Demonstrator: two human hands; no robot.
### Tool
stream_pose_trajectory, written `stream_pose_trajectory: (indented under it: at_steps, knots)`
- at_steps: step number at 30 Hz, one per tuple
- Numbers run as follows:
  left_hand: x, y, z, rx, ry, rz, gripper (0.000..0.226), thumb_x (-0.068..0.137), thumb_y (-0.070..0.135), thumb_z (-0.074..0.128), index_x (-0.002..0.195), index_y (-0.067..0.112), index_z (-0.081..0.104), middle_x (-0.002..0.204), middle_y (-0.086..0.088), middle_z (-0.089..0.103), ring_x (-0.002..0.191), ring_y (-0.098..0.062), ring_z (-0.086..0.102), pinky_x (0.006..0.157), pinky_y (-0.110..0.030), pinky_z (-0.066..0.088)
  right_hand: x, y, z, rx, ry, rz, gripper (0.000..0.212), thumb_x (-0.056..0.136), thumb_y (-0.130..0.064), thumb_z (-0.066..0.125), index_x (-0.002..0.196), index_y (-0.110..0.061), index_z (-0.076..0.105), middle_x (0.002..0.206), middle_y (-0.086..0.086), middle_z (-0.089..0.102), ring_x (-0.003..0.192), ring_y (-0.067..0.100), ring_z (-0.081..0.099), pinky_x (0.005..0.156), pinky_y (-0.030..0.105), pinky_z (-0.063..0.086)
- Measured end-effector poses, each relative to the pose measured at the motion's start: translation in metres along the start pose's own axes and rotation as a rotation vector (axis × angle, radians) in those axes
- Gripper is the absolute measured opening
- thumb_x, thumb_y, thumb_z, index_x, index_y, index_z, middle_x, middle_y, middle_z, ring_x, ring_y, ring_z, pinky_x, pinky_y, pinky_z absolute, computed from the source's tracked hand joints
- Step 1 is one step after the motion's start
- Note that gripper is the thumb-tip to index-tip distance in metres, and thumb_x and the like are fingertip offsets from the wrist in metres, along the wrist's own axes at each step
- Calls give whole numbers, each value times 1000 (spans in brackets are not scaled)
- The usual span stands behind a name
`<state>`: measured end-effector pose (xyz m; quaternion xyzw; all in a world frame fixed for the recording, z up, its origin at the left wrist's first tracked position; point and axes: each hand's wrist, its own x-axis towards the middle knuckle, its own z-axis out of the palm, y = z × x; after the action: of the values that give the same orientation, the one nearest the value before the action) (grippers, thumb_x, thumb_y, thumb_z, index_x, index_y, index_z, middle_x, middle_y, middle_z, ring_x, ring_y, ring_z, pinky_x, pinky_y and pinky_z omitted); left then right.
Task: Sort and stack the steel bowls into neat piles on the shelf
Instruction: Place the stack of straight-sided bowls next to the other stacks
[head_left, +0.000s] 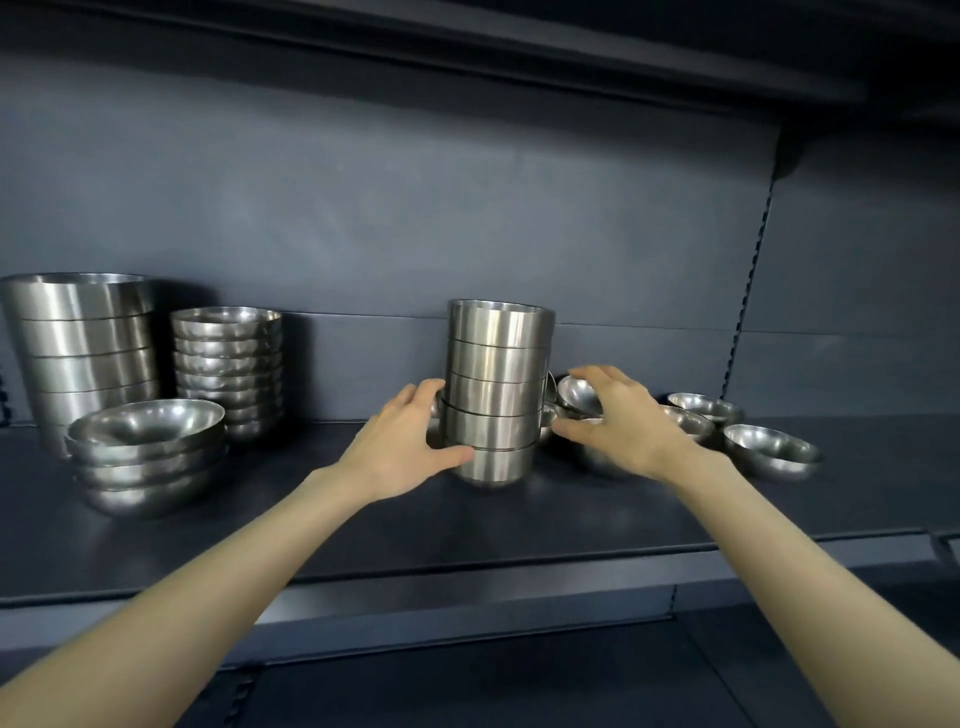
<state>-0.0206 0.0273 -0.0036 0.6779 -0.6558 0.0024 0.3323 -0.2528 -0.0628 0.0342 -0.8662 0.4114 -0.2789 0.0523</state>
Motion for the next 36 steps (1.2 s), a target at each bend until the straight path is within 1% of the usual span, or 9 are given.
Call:
stream_pose_trajectory:
  at_steps: [7, 12, 15, 19, 23, 27, 30, 33, 36]
  knots:
    - [26, -12, 35, -262, -31, -166, 102, 71, 49, 78, 148, 19, 19, 147, -3, 35, 131, -19, 39, 107, -32, 35, 36, 32, 35, 243, -16, 22, 80, 79, -47, 74, 143, -17, 37, 134, 1, 52, 124, 20, 46, 89, 23, 30]
    - [38, -20, 51, -416, 9, -197, 80, 68, 45, 82, 128, 33, 31, 129, 8, 47, 118, -10, 47, 90, -17, 40, 53, 40, 50, 450, -52, 47, 90, 72, -55, 76, 145, -24, 32, 115, -23, 45, 115, 12, 52, 90, 24, 37]
    - [43, -23, 59, -469, 5, -217, 83, 66, 47, 82, 129, 29, 31, 125, 5, 49, 116, -15, 52, 95, -28, 47, 60, 39, 54, 534, -50, 65, 100, 62, -66, 76, 144, -28, 33, 107, -34, 46, 109, 6, 56, 91, 25, 42]
    - [45, -24, 67, -488, 14, -219, 108, 66, 46, 83, 147, 26, 14, 143, 7, 38, 130, -14, 41, 109, -35, 37, 70, 39, 60, 673, -98, 85, 111, 50, -73, 74, 143, -30, 32, 112, -29, 54, 112, 3, 56, 87, 28, 50]
    - [44, -26, 72, -522, 47, -231, 109, 64, 46, 84, 148, 26, 17, 131, 16, 42, 123, -7, 43, 98, -23, 38, 71, 39, 69, 787, -123, 103, 97, 56, -66, 78, 138, -34, 36, 126, -15, 57, 111, 4, 58, 77, 32, 56]
    - [38, -28, 68, -538, 80, -239, 108, 60, 47, 85, 146, 25, 24, 124, 20, 46, 119, -7, 47, 95, -22, 40, 70, 34, 72, 851, -96, 82, 68, 69, -51, 81, 124, -39, 42, 120, -17, 60, 101, 3, 63, 74, 35, 59]
    - [27, -36, 60, -537, 107, -245, 109, 58, 48, 86, 146, 24, 27, 127, 17, 49, 122, -9, 48, 104, -31, 43, 69, 23, 79, 861, -100, 60, 69, 67, -51, 81, 123, -39, 43, 118, -18, 59, 104, 2, 61, 76, 39, 60]
    - [13, -49, 47, -516, 136, -276, 105, 56, 49, 87, 142, 25, 32, 130, 13, 53, 120, -9, 51, 103, -33, 45, 70, 4, 89, 868, -110, 29, 78, 61, -57, 80, 127, -38, 44, 115, -21, 58, 102, -3, 61, 72, 34, 61]
    - [-1, -67, 30, -512, 173, -303, 95, 56, 48, 88, 134, 33, 36, 119, 22, 56, 114, -4, 55, 98, -26, 45, 75, -21, 102, 882, -152, -1, 58, 64, -55, 80, 111, -46, 47, 107, -21, 61, 93, -4, 63, 70, 29, 60]
